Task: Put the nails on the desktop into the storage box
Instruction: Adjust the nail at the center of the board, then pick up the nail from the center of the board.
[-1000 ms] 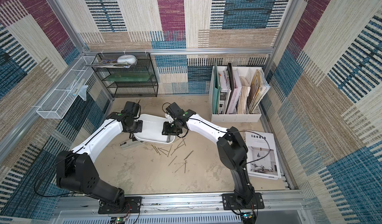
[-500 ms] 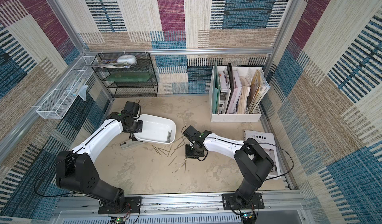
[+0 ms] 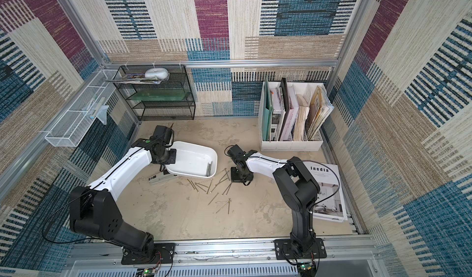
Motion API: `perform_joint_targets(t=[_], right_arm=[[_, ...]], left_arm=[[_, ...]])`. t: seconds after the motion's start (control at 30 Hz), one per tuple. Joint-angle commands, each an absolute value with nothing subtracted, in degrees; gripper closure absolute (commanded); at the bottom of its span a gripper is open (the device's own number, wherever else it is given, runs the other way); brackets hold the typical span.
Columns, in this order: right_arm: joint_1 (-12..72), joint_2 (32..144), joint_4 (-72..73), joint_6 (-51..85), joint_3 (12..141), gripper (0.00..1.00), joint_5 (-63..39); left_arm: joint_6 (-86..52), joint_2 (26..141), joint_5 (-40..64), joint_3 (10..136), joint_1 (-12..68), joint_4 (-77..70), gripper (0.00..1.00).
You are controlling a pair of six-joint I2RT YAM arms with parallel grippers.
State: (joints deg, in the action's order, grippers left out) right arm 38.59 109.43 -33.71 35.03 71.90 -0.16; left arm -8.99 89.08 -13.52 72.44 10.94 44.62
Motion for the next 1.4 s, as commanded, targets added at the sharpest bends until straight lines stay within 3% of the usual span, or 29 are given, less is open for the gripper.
perform_joint_targets(t=[0.0, 0.1, 0.23, 0.4, 1.13, 1.2, 1.37], right_arm=[[38.61, 109.15, -37.04, 32.27, 73.69, 0.98, 2.46], [39.07, 105.71, -35.41, 33.84, 72.15, 0.89, 0.03], [40.83, 101.36, -30.08, 37.27, 68.71, 0.67, -7.45], [46.44, 105.56, -33.72, 40.15, 72.59, 0.59, -7.29], [48.54, 114.12, -39.65, 39.46, 76.16, 0.65, -1.47], [48.51, 115.35, -40.77, 39.14, 76.63, 0.68, -0.83], [48.21, 114.00, -42.41, 38.74, 72.87, 0.90, 0.89]], left_arm=[[-8.79, 89.29, -13.18, 73.21, 10.85, 44.82, 1.00], [-8.72, 89.31, -13.10, 73.21, 10.87, 44.82, 1.00], [-8.76, 89.34, -13.01, 73.26, 10.86, 44.87, 1.00], [-8.76, 89.47, -12.85, 73.21, 10.82, 44.84, 1.00], [-8.71, 89.29, -12.39, 73.28, 10.86, 44.81, 1.00], [-8.70, 89.29, -12.65, 73.21, 10.82, 44.82, 1.00], [-8.63, 89.30, -12.95, 73.16, 10.81, 44.82, 1.00]])
